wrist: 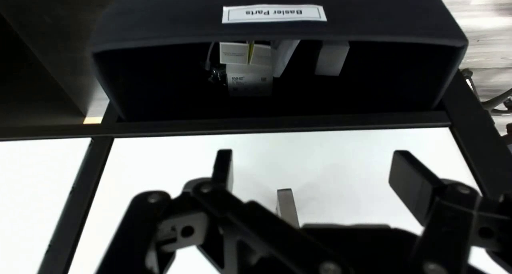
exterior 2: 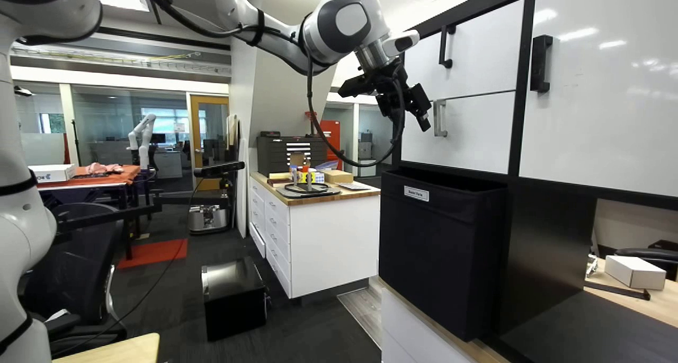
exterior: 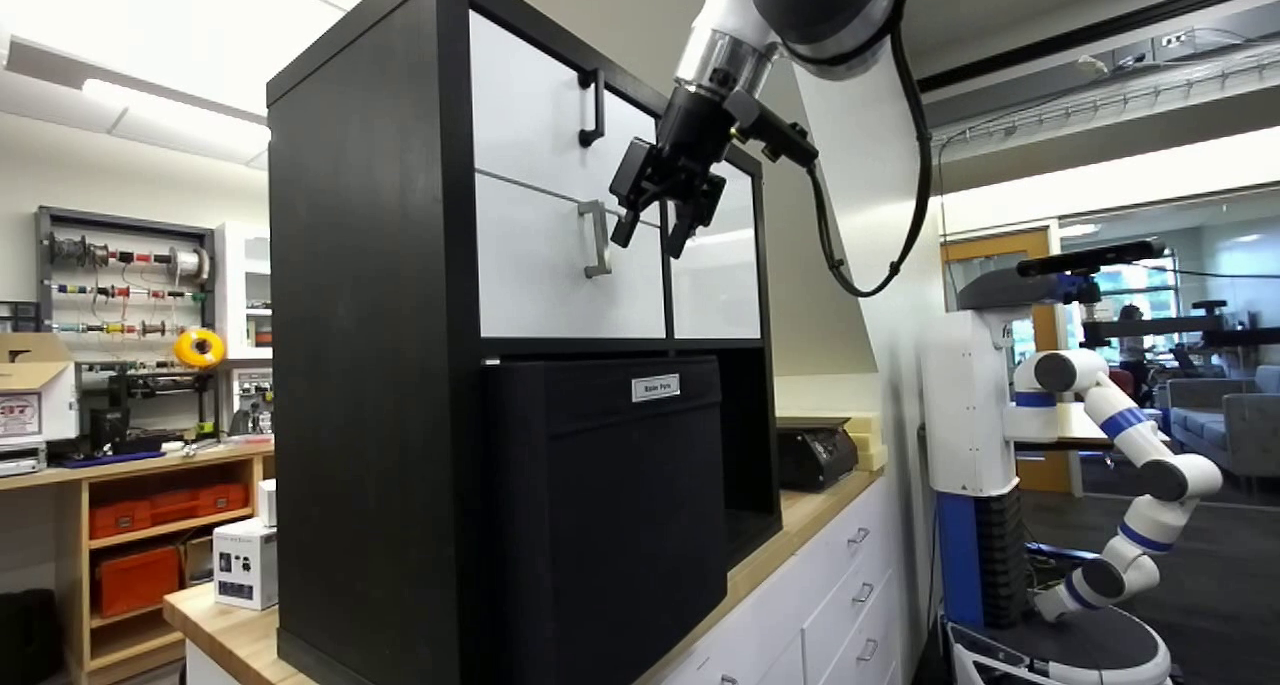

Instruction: Open the bottom white drawer on the left

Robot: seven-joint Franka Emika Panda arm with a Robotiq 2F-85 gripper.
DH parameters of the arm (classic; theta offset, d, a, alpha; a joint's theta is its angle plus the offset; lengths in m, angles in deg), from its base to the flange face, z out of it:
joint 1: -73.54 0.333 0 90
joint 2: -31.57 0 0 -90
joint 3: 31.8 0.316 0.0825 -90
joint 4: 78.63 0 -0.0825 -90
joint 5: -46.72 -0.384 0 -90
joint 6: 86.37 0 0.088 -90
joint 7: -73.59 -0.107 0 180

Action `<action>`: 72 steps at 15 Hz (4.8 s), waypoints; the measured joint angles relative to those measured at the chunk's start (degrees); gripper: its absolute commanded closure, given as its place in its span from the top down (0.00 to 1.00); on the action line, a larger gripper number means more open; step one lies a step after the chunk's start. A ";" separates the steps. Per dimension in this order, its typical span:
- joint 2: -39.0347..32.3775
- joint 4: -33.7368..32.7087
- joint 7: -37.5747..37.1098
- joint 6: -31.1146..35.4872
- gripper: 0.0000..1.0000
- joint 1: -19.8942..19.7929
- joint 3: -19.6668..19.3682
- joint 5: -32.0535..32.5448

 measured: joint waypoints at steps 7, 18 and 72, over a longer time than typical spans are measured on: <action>-6.39 -6.98 4.55 2.03 0.97 0.01 -0.79 -0.26; -9.63 -10.91 6.80 3.39 0.15 0.02 -1.01 -0.81; 33.35 35.61 -3.82 -16.09 1.00 3.08 5.10 -13.31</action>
